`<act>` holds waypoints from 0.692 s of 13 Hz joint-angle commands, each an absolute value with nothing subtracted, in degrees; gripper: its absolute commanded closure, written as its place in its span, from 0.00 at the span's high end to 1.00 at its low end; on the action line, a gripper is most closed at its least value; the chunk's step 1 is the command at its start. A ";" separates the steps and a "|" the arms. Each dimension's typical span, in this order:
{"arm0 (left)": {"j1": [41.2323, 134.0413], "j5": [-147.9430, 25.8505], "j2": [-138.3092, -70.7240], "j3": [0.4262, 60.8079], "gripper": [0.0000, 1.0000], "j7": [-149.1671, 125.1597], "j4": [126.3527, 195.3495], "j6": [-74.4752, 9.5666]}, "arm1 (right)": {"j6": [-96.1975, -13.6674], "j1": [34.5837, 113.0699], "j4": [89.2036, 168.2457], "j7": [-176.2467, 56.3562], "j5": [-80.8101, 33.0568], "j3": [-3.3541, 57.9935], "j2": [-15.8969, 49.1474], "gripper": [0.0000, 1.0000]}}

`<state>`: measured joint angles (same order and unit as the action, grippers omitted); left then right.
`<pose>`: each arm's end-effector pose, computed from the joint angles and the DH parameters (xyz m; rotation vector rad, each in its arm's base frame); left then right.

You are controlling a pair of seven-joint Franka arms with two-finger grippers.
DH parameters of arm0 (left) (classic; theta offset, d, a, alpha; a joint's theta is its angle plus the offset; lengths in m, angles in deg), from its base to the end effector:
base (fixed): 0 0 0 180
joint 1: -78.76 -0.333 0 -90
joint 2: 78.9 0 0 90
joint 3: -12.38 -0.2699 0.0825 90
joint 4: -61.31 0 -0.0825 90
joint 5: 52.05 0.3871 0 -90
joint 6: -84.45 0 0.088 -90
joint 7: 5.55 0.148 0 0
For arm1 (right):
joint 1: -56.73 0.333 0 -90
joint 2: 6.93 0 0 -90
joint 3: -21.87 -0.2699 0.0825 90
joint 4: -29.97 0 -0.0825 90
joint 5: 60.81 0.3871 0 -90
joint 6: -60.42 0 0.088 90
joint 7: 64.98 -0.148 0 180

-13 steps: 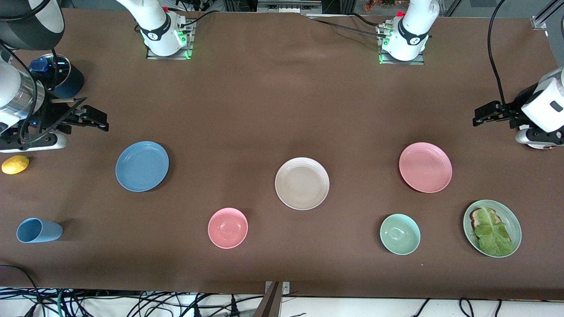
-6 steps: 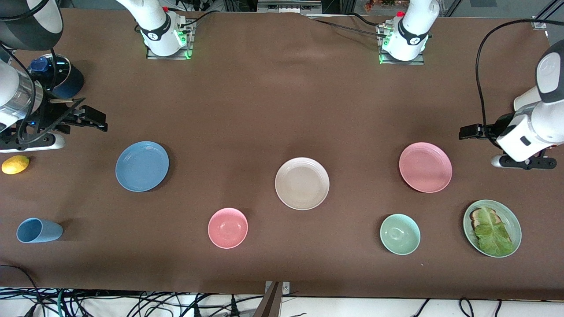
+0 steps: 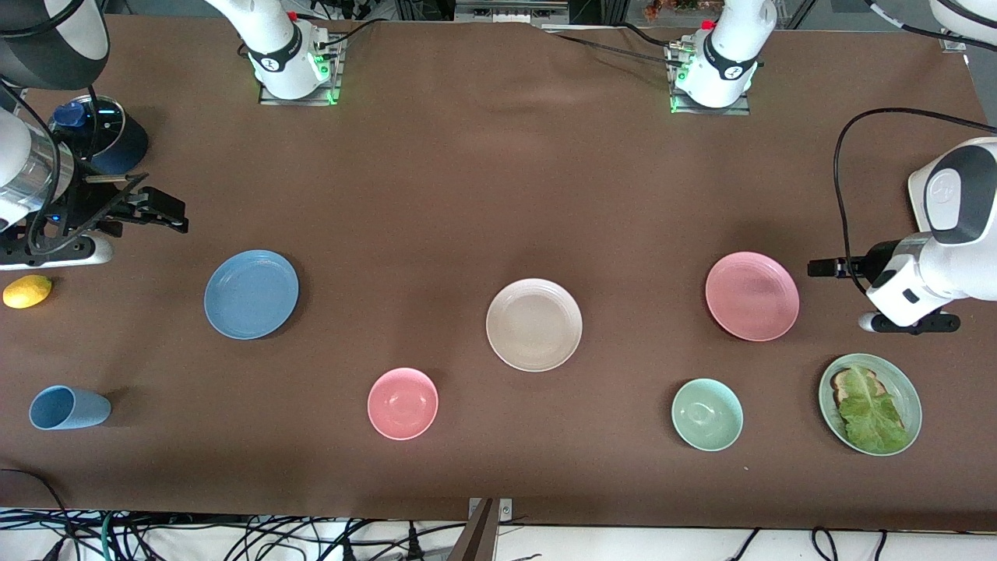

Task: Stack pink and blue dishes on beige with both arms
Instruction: 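Move the left gripper toward the rim of the large pink plate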

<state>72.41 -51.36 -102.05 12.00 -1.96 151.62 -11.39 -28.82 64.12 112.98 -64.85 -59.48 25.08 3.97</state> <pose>0.6046 0.0728 0.3026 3.0903 0.0797 -0.4792 0.5975 0.0493 0.4838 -3.1271 -0.1176 0.1278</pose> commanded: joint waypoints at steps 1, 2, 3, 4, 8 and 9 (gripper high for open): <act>70.86 -48.72 -105.25 12.38 1.00 -0.98 150.43 -13.28 | -27.55 64.02 112.23 -65.42 -59.67 24.95 3.53 1.00; 70.77 -48.11 -106.31 12.38 1.00 -0.98 150.61 -13.81 | -27.55 64.20 112.23 -65.50 -59.75 24.77 3.53 1.00; 70.76 -48.10 -107.80 12.38 1.00 -0.90 150.70 -14.69 | -27.55 64.20 112.23 -65.50 -59.67 24.77 3.53 1.00; 70.42 -48.10 -109.20 12.38 1.00 -0.89 151.05 -16.70 | -27.55 64.11 112.23 -65.50 -59.67 24.77 3.53 1.00; 69.36 -47.14 -111.06 12.38 1.00 -0.81 158.67 -29.07 | -27.55 64.11 112.23 -65.51 -59.67 24.86 3.53 1.00; 69.27 -47.05 -110.63 12.38 1.00 -0.81 161.05 -31.98 | -27.55 64.11 112.23 -65.50 -59.67 24.95 3.53 1.00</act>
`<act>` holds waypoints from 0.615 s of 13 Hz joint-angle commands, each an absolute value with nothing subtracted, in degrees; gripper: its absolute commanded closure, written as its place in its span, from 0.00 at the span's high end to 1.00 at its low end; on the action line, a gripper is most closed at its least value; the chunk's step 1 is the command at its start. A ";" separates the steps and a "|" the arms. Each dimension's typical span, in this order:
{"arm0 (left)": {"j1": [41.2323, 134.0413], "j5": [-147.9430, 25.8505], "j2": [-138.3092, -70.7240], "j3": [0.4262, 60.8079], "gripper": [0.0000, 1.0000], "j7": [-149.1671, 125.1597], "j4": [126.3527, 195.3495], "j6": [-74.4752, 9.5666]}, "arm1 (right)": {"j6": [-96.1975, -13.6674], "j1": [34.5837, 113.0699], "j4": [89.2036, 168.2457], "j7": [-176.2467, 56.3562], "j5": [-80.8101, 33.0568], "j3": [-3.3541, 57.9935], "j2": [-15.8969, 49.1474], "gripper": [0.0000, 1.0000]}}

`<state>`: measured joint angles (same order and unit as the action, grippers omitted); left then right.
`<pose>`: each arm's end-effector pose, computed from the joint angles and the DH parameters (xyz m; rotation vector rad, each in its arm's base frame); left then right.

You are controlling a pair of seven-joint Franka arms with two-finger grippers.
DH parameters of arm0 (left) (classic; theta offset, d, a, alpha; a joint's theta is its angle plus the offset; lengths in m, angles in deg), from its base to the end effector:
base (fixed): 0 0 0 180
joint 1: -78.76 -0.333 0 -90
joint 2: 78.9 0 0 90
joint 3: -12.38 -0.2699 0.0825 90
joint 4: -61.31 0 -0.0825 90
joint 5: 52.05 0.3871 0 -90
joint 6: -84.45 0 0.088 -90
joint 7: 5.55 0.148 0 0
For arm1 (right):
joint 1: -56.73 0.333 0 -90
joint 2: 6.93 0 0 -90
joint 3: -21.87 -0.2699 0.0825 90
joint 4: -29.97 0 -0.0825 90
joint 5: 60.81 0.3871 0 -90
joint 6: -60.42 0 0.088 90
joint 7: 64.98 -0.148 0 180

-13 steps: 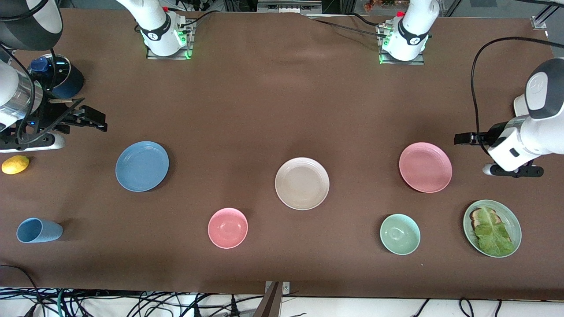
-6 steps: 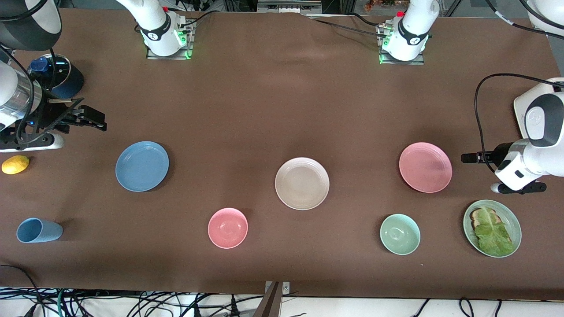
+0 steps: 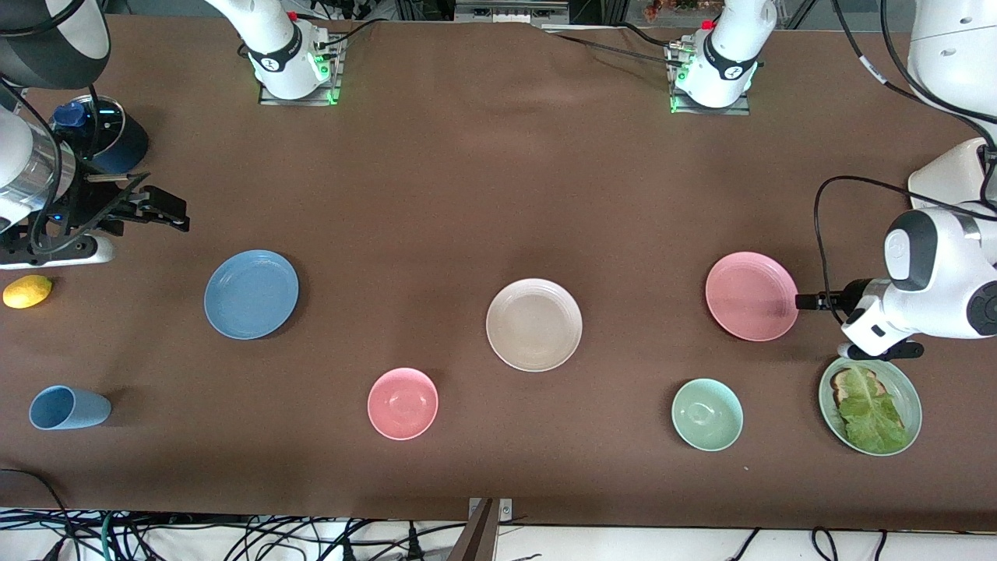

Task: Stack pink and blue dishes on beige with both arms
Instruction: 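Move the left gripper toward the rim of the large pink plate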

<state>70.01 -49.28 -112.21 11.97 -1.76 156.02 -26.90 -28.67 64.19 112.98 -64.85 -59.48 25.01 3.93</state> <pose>0.6062 0.1028 0.1729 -3.0929 -0.1066 0.4586 0.5969 0.0507 0.4841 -3.1267 -0.1214 0.1308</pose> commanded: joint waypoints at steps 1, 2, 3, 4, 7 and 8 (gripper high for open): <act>68.84 -46.87 -110.54 12.38 1.00 -0.81 162.38 -33.66 | -27.55 64.11 112.23 -65.50 -59.67 24.95 3.62 1.00; 68.66 -46.87 -110.54 12.47 1.00 -0.81 163.95 -35.94 | -27.55 64.11 112.23 -65.59 -59.67 24.95 3.62 1.00; 68.66 -46.87 -110.54 12.38 1.00 -0.81 166.23 -39.10 | -27.55 64.11 112.23 -65.59 -59.67 24.86 3.62 1.00; 68.31 -46.87 -110.54 12.38 1.00 -0.81 168.17 -42.09 | -27.55 64.11 112.23 -65.51 -59.67 24.86 3.62 1.00; 67.78 -46.96 -110.89 12.47 1.00 -0.81 168.98 -43.08 | -27.55 64.02 112.23 -65.68 -59.67 25.12 3.62 1.00; 67.69 -46.96 -111.06 12.47 0.99 -0.81 169.07 -43.08 | -27.64 63.94 112.23 -65.68 -59.75 25.12 3.79 1.00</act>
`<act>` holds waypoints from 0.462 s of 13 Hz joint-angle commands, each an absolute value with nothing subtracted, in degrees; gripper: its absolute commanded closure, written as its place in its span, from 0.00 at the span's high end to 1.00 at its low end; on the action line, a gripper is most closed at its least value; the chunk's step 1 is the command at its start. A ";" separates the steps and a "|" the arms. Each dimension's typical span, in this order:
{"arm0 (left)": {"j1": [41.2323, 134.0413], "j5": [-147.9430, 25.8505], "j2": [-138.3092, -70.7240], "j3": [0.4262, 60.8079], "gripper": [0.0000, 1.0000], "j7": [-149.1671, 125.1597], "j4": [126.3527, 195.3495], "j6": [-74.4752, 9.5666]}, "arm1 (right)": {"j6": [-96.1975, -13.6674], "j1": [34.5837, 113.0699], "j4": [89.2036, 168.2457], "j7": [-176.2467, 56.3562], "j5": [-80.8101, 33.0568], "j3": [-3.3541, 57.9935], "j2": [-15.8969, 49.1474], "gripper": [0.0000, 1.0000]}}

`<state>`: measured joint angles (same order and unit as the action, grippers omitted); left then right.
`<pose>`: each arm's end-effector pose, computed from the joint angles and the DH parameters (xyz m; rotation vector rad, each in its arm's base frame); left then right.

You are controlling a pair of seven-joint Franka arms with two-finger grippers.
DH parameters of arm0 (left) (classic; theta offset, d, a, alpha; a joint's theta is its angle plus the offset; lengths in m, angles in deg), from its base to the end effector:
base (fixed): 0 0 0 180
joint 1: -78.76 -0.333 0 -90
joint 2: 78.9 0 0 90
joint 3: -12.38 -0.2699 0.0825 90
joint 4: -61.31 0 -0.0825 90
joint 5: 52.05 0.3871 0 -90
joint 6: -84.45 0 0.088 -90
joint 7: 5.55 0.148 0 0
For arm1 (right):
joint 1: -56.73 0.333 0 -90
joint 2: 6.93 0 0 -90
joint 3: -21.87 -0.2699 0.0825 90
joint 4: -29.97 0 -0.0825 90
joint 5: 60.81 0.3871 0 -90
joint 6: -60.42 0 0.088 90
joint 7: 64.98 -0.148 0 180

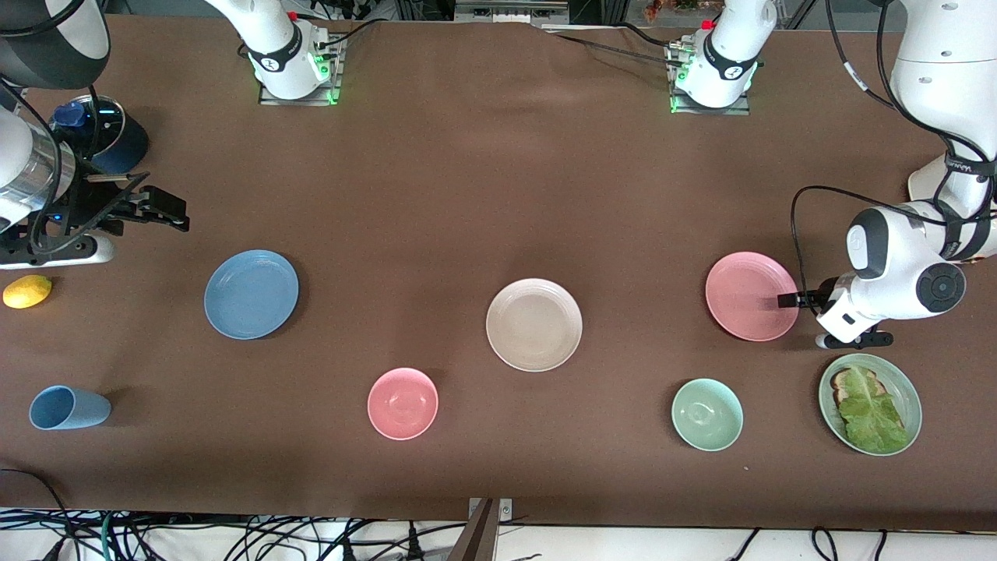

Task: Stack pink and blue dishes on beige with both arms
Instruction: 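Close the left gripper on the pink plate rim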

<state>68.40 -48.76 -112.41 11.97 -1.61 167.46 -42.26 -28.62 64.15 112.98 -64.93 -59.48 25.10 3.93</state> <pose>0.5729 0.1130 0.1070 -3.1019 -0.1224 0.3586 0.5968 0.0494 0.4840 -3.1271 -0.1157 0.1321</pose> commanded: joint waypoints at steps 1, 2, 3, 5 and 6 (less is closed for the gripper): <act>67.25 -46.96 -111.50 12.47 0.88 -0.81 168.98 -43.08 | -27.82 63.85 112.23 -65.68 -59.84 25.12 3.80 1.00; 67.25 -46.87 -111.50 12.55 0.72 -0.81 169.07 -42.91 | -28.08 63.85 112.23 -65.68 -60.10 25.12 3.80 1.00; 67.34 -46.87 -111.50 12.73 0.53 -0.81 169.07 -42.73 | -28.34 63.76 112.23 -65.68 -60.19 25.12 3.88 1.00; 67.34 -46.96 -111.59 12.91 0.30 -0.81 169.07 -42.73 | -28.43 63.59 112.23 -65.59 -60.20 25.12 3.97 1.00; 67.60 -46.87 -111.68 12.91 0.21 -0.81 169.07 -42.56 | -28.35 63.50 112.23 -65.33 -60.37 25.12 3.97 1.00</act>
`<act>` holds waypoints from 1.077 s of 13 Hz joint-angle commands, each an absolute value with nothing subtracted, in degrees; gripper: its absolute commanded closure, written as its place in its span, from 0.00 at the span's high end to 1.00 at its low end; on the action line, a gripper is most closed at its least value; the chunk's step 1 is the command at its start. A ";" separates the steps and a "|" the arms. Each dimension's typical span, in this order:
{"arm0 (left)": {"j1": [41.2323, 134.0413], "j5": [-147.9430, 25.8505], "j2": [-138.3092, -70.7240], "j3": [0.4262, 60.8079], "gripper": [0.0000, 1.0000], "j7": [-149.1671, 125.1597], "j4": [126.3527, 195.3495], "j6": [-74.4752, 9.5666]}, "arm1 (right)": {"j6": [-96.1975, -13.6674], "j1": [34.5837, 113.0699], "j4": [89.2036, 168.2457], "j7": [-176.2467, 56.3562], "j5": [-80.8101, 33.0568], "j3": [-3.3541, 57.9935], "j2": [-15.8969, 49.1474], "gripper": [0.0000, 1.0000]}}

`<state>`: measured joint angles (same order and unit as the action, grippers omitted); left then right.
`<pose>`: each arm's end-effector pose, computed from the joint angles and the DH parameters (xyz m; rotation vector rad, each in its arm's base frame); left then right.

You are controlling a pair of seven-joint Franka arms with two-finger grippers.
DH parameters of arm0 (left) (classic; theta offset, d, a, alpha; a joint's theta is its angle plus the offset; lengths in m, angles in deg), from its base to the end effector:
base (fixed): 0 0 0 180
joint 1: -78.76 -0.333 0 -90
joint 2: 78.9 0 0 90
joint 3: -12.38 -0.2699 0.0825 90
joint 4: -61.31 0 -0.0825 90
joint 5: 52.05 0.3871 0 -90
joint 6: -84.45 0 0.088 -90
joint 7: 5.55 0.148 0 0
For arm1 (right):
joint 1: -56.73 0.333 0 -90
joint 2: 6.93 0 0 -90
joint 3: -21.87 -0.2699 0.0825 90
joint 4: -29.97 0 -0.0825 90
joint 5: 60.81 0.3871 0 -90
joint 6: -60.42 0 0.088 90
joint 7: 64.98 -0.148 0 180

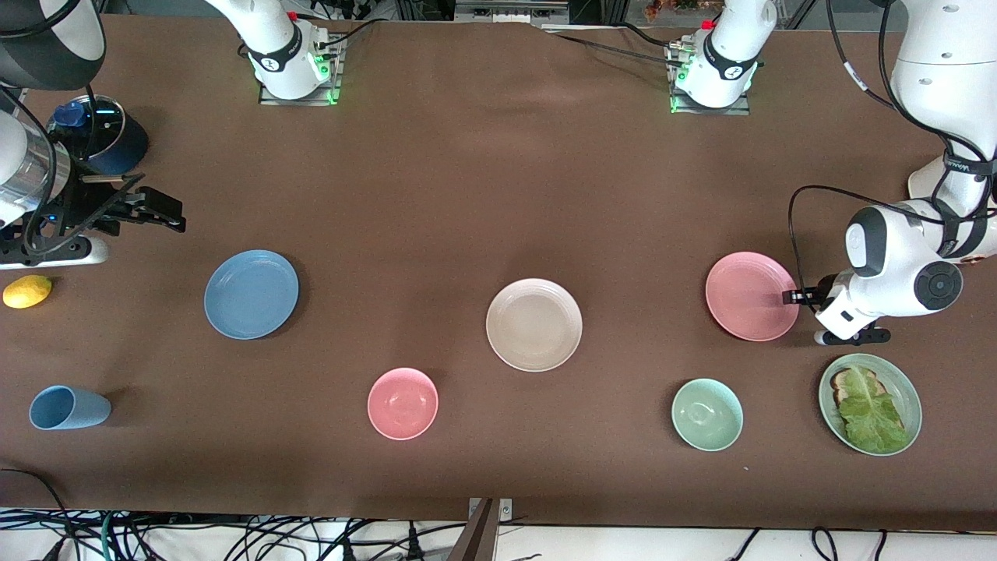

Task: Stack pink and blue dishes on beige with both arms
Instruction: 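Close the left gripper on the pink plate rim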

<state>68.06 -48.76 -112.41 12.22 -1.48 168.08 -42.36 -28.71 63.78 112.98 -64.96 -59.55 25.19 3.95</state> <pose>0.5687 0.1130 0.1031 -3.1046 -0.1217 0.3725 0.5975 0.0445 0.4839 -3.1289 -0.1024 0.1301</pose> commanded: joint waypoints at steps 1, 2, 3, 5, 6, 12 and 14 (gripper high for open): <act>67.69 -46.87 -111.68 12.91 0.13 -0.81 169.07 -42.47 | -28.35 63.32 112.23 -65.07 -60.37 25.21 4.06 1.00; 67.69 -46.87 -111.68 12.91 0.01 -0.81 169.07 -42.38 | -28.17 62.89 112.23 -64.72 -60.28 25.38 4.06 1.00; 67.78 -46.87 -111.68 12.91 0.00 -0.81 168.98 -42.38 | -28.08 61.84 112.23 -64.54 -60.02 25.39 4.06 1.00; 67.86 -46.87 -111.68 12.91 0.00 -0.89 168.63 -41.95 | -27.91 61.12 112.23 -64.45 -60.28 25.39 4.24 1.00; 68.04 -46.87 -111.42 12.91 0.00 -0.98 168.11 -40.38 | -27.91 61.30 112.23 -64.62 -60.46 25.30 4.32 1.00; 69.18 -47.39 -109.22 15.36 0.00 -1.51 156.77 -22.98 | -28.52 59.19 112.85 -55.06 -60.55 25.39 5.20 1.00; 69.10 -47.92 -108.17 17.20 0.00 -1.95 154.84 -20.07 | -28.61 59.19 112.85 -54.87 -60.99 25.30 5.55 1.00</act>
